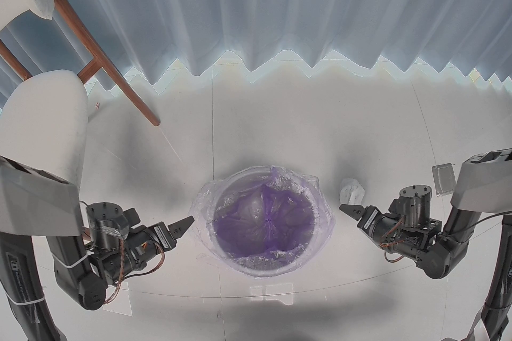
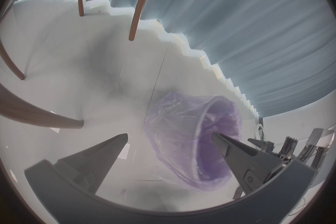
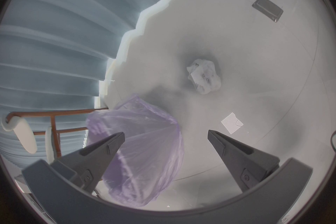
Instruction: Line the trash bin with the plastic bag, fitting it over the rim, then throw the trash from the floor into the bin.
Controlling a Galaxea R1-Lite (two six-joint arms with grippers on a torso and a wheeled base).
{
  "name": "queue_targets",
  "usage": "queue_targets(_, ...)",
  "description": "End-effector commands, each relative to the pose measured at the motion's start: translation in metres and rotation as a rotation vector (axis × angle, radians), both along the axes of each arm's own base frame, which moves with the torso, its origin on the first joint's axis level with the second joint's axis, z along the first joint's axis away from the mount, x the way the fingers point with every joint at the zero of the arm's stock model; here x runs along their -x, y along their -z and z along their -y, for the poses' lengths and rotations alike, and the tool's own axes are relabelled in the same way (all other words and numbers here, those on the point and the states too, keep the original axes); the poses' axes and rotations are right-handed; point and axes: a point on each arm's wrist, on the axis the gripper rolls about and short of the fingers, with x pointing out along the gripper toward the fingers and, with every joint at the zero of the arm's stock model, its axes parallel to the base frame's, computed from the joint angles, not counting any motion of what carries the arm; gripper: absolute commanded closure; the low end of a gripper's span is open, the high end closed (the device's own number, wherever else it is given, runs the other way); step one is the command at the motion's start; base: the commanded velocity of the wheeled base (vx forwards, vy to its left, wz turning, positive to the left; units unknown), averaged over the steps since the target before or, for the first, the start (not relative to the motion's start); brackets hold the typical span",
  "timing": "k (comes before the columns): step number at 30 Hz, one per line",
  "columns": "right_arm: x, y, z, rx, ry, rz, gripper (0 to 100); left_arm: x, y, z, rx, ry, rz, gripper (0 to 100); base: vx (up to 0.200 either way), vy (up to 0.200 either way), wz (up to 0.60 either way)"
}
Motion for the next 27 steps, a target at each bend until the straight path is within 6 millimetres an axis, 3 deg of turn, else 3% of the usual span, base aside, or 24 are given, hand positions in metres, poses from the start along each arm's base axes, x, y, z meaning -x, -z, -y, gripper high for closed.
queue_targets(1, 0.034, -0.041, 0.008, -0.046, 0.011, 0.068, 0, 0.039, -0.047, -0.009, 0.093, -0.001, 0.095, 0, -0.200, 0.000, 0.00)
queue_targets(5, 0.053, -0.050, 0.008, -0.065, -0.002, 0.069, 0, 0.062, -0.060, -0.013, 0.106, 0.023, 0.121, 0, -0.200, 0.000, 0.00)
queue_targets(6, 0.065, -0.054, 0.007, -0.074, -0.013, 0.066, 0, 0.076, -0.064, -0.014, 0.114, 0.056, 0.123, 0, -0.200, 0.000, 0.00)
queue_targets(11, 0.090, -0.065, 0.009, -0.050, 0.030, 0.106, 0, 0.091, -0.077, -0.010, 0.163, 0.091, 0.125, 0, -0.200, 0.000, 0.00)
queue_targets(15, 0.106, -0.059, 0.034, 0.032, 0.199, 0.094, 0, 0.096, -0.074, -0.007, 0.157, 0.121, 0.069, 0, -0.200, 0.000, 0.00)
queue_targets(18, 0.101, -0.065, 0.052, 0.019, 0.311, 0.155, 0, 0.095, -0.068, 0.001, 0.151, 0.152, 0.038, 0, -0.067, 0.000, 0.00)
queue_targets(21, 0.094, -0.067, 0.072, 0.038, 0.424, 0.186, 0, 0.087, -0.045, 0.008, 0.125, 0.151, -0.085, 0, 0.000, 0.000, 0.00)
queue_targets(22, 0.095, -0.066, 0.076, 0.043, 0.454, 0.182, 0, 0.084, -0.034, 0.012, 0.123, 0.142, -0.141, 0, 0.000, 0.000, 0.00)
queue_targets(24, 0.096, -0.066, 0.076, 0.045, 0.456, 0.179, 0, 0.084, -0.033, 0.013, 0.124, 0.140, -0.148, 0, 0.000, 0.000, 0.00)
queue_targets(25, 0.105, -0.063, 0.080, 0.050, 0.484, 0.158, 0, 0.071, -0.018, 0.021, 0.201, 0.089, -0.232, 0, 0.000, 0.000, 0.00)
queue_targets(27, 0.108, -0.066, 0.081, 0.043, 0.497, 0.171, 0, 0.055, -0.016, 0.028, 0.330, 0.043, -0.235, 0, 0.000, 0.000, 0.00)
